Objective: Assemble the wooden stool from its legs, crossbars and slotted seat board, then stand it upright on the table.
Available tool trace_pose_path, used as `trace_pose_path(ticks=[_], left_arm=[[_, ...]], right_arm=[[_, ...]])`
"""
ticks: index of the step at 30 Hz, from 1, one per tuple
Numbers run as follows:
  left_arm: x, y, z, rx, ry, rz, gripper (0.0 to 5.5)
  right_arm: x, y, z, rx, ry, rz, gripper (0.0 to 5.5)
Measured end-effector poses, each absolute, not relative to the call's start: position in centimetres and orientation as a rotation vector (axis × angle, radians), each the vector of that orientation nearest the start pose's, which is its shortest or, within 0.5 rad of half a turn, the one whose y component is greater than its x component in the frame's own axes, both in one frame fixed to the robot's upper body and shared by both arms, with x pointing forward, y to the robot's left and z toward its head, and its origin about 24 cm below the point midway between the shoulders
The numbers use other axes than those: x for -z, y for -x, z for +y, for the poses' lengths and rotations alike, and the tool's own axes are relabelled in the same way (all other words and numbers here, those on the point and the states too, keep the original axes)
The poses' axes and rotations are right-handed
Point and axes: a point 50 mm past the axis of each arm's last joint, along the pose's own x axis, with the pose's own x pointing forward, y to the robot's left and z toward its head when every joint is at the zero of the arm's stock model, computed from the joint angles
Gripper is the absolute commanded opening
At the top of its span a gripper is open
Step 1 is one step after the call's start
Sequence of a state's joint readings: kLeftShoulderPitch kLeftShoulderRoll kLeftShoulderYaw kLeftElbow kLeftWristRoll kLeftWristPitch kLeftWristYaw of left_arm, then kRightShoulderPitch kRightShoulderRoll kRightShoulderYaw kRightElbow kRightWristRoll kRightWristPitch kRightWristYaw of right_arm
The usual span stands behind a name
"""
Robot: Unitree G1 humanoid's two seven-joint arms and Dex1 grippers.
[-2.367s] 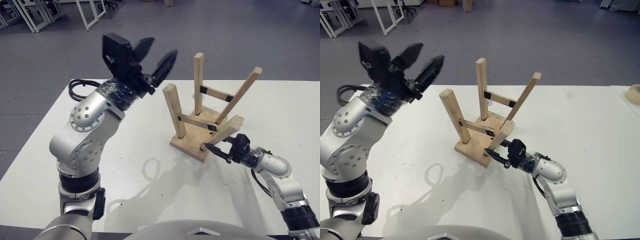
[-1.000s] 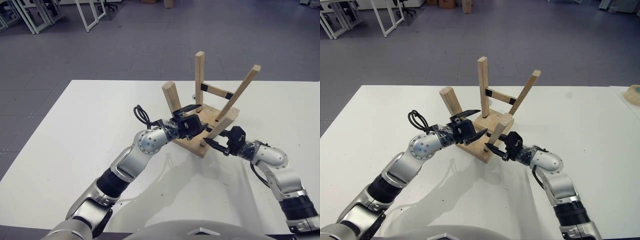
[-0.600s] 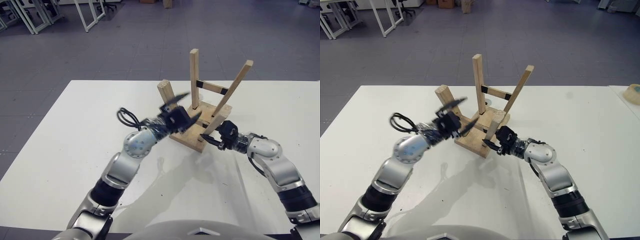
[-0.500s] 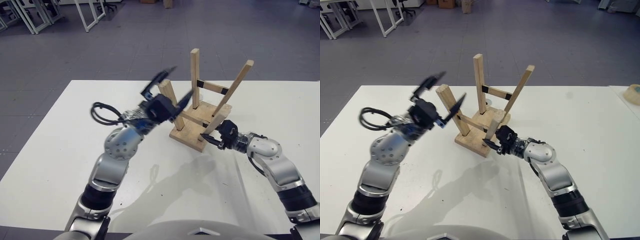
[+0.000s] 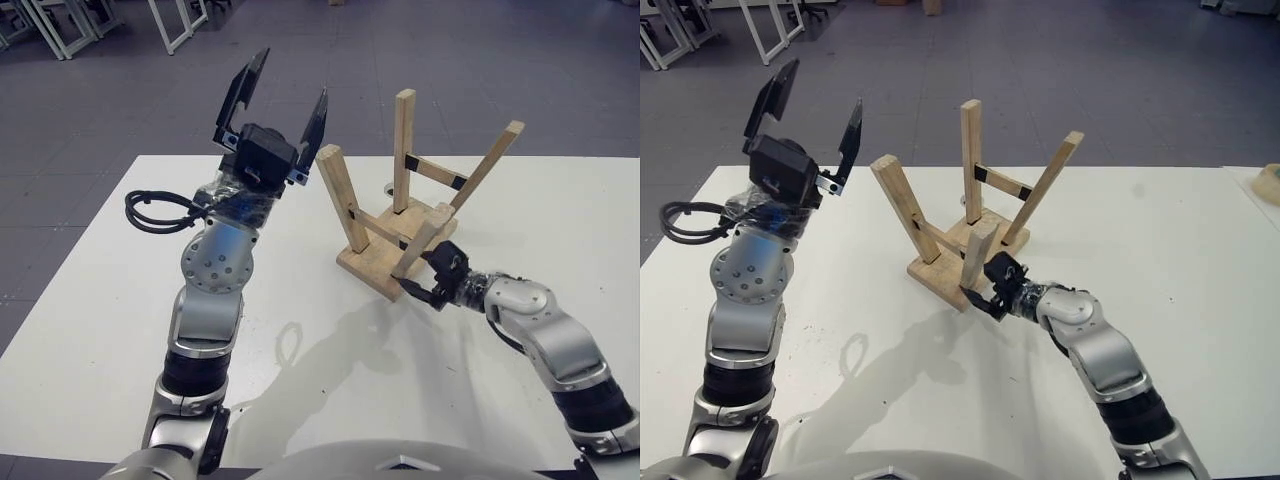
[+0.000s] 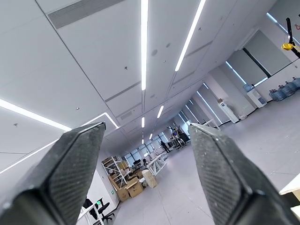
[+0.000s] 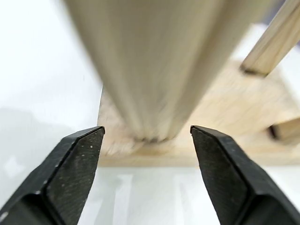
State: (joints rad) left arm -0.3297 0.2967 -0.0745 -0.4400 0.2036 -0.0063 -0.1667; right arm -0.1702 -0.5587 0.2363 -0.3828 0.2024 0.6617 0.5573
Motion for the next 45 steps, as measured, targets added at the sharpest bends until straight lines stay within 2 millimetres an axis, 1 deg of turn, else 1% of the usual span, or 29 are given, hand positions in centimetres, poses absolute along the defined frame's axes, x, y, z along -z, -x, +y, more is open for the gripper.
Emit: trace_pose_path(ticks=[1, 3, 6, 9, 10, 11, 12, 13, 15, 17, 19, 22, 23, 24, 28, 29, 30, 31, 33, 34, 35, 36, 37, 39, 40, 41, 42, 43, 45], left_arm=[[-21.1, -25.7, 13.1, 0.263, -0.538, -0.719, 3.28], [-20.3, -25.7, 13.6, 0.250, -0.546, -0.686, 3.28], [-20.4, -25.8, 15.3, 0.133, -0.556, -0.696, 3.28], [-20.0, -25.9, 16.6, 0.059, -0.571, -0.666, 3.28], [-19.8, -25.9, 16.9, 0.043, -0.569, -0.657, 3.28], [-19.7, -25.9, 17.0, 0.036, -0.566, -0.654, 3.28], [-19.7, -25.9, 17.0, 0.029, -0.557, -0.653, 3.28], [-19.6, -25.8, 17.0, 0.025, -0.552, -0.652, 3.28], [-19.5, -25.8, 17.0, 0.025, -0.543, -0.649, 3.28], [-19.5, -25.8, 17.0, 0.025, -0.539, -0.647, 3.28], [-19.6, -25.8, 17.4, 0.010, -0.539, -0.647, 3.28], [-20.0, -26.1, 17.8, 0.014, -0.515, -0.652, 3.28], [-20.5, -26.2, 17.7, 0.022, -0.498, -0.667, 3.28], [-21.0, -26.4, 17.8, 0.026, -0.474, -0.670, 3.28], [-24.8, -27.0, 18.8, 0.024, -0.372, -0.746, 3.28], [-26.9, -27.3, 18.8, 0.057, -0.279, -0.779, 3.28], [-28.4, -27.5, 18.5, 0.106, -0.183, -0.796, 3.28], [-29.2, -27.7, 18.2, 0.159, -0.100, -0.796, 3.28], [-30.0, -28.2, 16.9, 0.297, 0.046, -0.750, 3.28], [-30.3, -28.9, 16.1, 0.381, 0.120, -0.711, 3.28], [-30.4, -29.3, 15.7, 0.426, 0.160, -0.685, 3.28], [-30.3, -30.1, 15.3, 0.474, 0.195, -0.635, 3.28], [-29.8, -31.0, 14.8, 0.519, 0.222, -0.572, 3.28], [-27.9, -32.2, 13.8, 0.588, 0.228, -0.450, 3.28], [-27.0, -32.4, 13.5, 0.610, 0.227, -0.407, 3.28], [-25.3, -32.7, 13.1, 0.640, 0.217, -0.320, 3.28], [-23.2, -32.8, 12.7, 0.669, 0.198, -0.211, 3.28], [-20.2, -32.5, 12.3, 0.698, 0.189, -0.070, 3.28], [-19.2, -31.3, 12.3, 0.721, 0.117, -0.038, 3.28]], right_arm=[[-10.2, -24.7, -14.5, -0.811, 0.384, 0.315, 4.12], [-10.6, -24.3, -15.5, -0.817, 0.439, 0.358, 4.12], [-10.9, -23.9, -17.3, -0.813, 0.493, 0.412, 4.12], [-10.9, -24.9, -19.4, -0.727, 0.541, 0.433, 4.12], [-11.2, -25.8, -20.1, -0.660, 0.534, 0.413, 4.12], [-11.6, -26.6, -20.2, -0.616, 0.508, 0.371, 4.12], [-12.2, -27.5, -19.6, -0.587, 0.464, 0.310, 4.12], [-12.5, -27.9, -19.0, -0.599, 0.435, 0.276, 4.12], [-12.4, -28.2, -17.4, -0.637, 0.369, 0.234, 4.12], [-12.2, -28.1, -16.5, -0.663, 0.341, 0.230, 4.12], [-12.9, -27.0, -14.4, -0.790, 0.298, 0.211, 4.12], [-14.9, -24.3, -10.9, -1.005, 0.212, 0.125, 4.12], [-15.5, -23.5, -9.9, -1.059, 0.183, 0.097, 4.12], [-15.7, -23.4, -9.7, -1.067, 0.178, 0.092, 4.12], [-16.6, -24.0, -10.5, -1.020, 0.192, 0.095, 4.12], [-17.8, -24.2, -11.0, -1.006, 0.179, 0.057, 4.12], [-19.2, -24.2, -11.0, -1.011, 0.155, -0.001, 4.12], [-20.4, -24.1, -10.9, -1.023, 0.127, -0.056, 4.12], [-22.8, -23.9, -10.5, -1.049, 0.030, -0.168, 4.12], [-24.6, -23.8, -10.4, -1.051, -0.032, -0.252, 4.12], [-25.4, -23.9, -10.5, -1.046, -0.063, -0.283, 4.12], [-26.5, -24.1, -10.7, -1.023, -0.101, -0.325, 4.12], [-27.6, -24.6, -11.1, -0.979, -0.123, -0.358, 4.12], [-28.8, -25.9, -12.5, -0.850, -0.122, -0.386, 4.12], [-28.9, -26.4, -13.2, -0.808, -0.118, -0.386, 4.12], [-29.0, -26.9, -14.1, -0.741, -0.097, -0.383, 4.12], [-28.9, -27.3, -14.7, -0.696, -0.078, -0.376, 4.12], [-28.8, -27.7, -15.3, -0.663, -0.063, -0.365, 4.12], [-27.8, -28.4, -16.1, -0.614, -0.049, -0.327, 4.12]])
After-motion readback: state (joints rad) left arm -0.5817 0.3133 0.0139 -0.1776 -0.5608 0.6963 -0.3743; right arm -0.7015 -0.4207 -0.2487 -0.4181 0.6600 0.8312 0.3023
